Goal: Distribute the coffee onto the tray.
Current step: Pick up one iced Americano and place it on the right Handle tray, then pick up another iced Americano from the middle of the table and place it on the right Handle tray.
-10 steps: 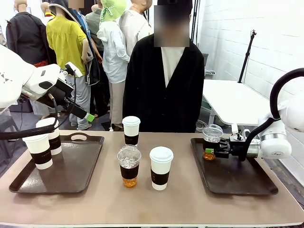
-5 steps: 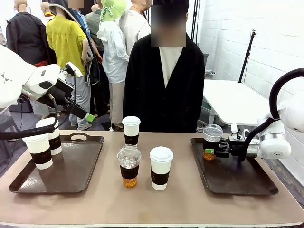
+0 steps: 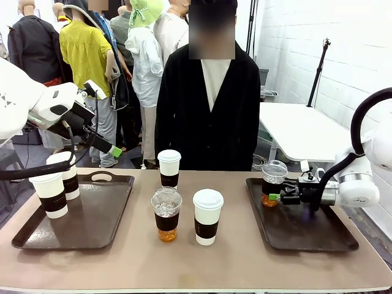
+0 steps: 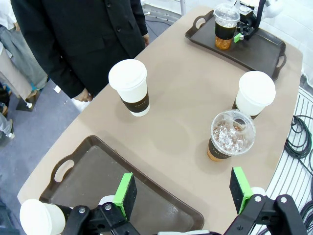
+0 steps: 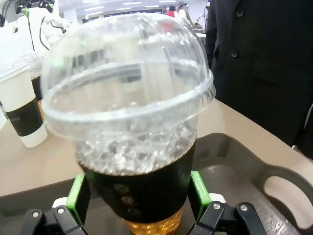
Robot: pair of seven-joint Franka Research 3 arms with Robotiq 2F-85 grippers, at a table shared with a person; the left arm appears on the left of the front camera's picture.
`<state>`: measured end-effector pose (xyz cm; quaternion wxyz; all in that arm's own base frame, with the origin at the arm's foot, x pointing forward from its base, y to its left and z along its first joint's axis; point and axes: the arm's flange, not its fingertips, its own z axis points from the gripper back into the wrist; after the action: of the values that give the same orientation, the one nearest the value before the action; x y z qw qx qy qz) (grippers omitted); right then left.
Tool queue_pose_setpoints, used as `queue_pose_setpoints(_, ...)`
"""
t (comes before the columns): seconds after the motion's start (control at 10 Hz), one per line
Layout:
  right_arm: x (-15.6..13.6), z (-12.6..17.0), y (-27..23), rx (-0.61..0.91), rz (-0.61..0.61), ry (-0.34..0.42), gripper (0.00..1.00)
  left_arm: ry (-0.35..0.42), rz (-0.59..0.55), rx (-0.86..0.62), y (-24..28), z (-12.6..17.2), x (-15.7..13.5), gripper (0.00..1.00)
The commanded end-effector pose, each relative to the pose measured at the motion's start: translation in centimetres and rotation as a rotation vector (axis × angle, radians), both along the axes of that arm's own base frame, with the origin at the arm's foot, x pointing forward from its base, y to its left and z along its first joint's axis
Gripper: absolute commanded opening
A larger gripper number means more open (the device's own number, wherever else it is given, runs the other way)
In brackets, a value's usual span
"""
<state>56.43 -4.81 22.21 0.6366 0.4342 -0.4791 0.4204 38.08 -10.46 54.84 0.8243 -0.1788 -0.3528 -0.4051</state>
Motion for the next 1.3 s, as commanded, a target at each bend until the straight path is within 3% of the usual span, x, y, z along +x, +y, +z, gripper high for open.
queue_pose_setpoints(0.0, -2.0, 1.0, -0.6, 0.008, -0.036, 0.004, 1.0, 0.007, -0.003, -0.005, 0.1, -0.1, 0.1, 1.0)
queue_pose_setpoints(0.8, -7.0, 1.1, -2.6, 0.015, -0.138, 0.049, 1.0, 0.007, -0.003, -0.005, 0.1, -0.1, 0.1, 1.0)
queue_pose_setpoints(0.9, -5.5, 0.7, -2.5, 0.014, -0.083, 0.052, 1.0, 0.007, -0.003, -0.005, 0.1, -0.1, 0.1, 1.0)
queue_pose_setpoints(1.2, -5.5, 0.7, -2.5, 0.014, -0.083, 0.052, 1.0, 0.007, -0.003, -0.005, 0.1, -0.1, 0.1, 1.0)
